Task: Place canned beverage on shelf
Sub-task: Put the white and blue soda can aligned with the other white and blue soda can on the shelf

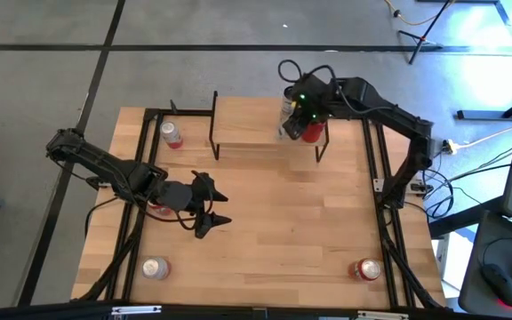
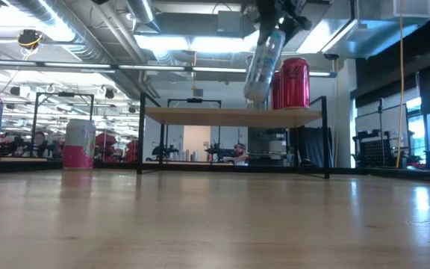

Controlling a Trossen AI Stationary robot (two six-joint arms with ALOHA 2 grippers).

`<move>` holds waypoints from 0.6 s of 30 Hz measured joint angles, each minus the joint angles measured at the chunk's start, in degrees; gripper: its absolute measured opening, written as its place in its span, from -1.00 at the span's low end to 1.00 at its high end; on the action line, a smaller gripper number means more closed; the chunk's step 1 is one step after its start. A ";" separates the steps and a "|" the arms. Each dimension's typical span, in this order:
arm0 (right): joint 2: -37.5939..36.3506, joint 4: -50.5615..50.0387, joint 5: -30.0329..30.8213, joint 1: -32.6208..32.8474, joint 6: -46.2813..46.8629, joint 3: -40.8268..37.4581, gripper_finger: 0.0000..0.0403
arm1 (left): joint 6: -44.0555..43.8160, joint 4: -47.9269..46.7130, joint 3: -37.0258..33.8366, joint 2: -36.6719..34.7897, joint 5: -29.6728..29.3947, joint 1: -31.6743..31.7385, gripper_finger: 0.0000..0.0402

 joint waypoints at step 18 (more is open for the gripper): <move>1.43 -0.71 4.44 -1.40 -5.23 -0.93 0.16 | -0.11 0.07 -0.07 0.00 -1.84 0.00 0.69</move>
